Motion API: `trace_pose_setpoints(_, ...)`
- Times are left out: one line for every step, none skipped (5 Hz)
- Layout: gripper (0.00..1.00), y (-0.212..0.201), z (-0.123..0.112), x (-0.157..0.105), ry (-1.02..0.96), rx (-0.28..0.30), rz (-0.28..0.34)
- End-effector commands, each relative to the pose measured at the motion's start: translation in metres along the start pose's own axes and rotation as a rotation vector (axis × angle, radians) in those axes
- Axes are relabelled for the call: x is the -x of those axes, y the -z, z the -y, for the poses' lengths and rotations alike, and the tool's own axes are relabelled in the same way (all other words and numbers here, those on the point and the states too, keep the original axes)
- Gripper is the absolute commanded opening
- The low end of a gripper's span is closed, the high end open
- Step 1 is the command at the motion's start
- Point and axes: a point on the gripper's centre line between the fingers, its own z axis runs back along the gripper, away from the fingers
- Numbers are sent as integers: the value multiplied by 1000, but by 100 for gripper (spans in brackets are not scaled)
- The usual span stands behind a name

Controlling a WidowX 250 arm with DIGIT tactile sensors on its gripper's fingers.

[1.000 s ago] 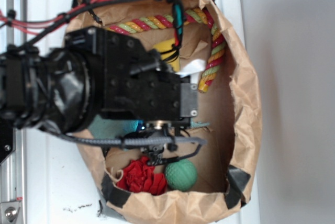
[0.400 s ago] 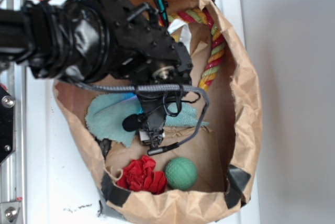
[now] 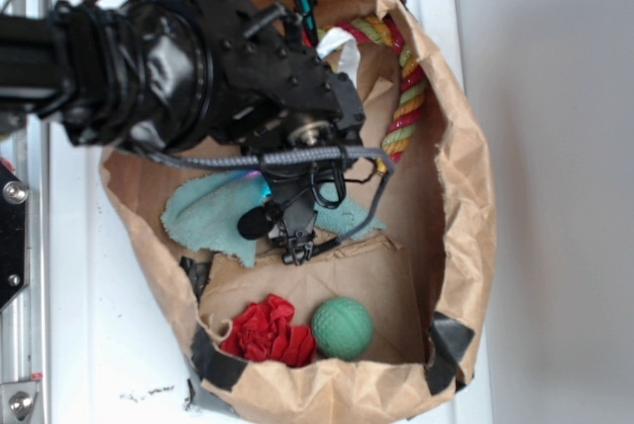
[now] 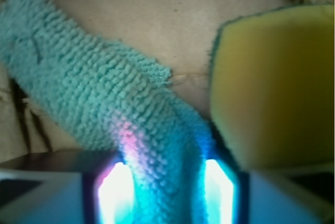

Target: Grab the blue cloth.

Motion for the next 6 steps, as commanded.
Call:
trace_pose_setpoints(0,-11,1,-5,14,-2,43)
trace_pose_setpoints(0,-23,1,-4,21,2,58)
trace_pose_setpoints(0,-56,8,6,57,-61,129)
trace_pose_setpoints(0,-86,16,8,57,-3,138)
trace_pose_setpoints(0,-110,26,3,54,50,143)
trace_pose_setpoints(0,-131,30,-11,29,81,167)
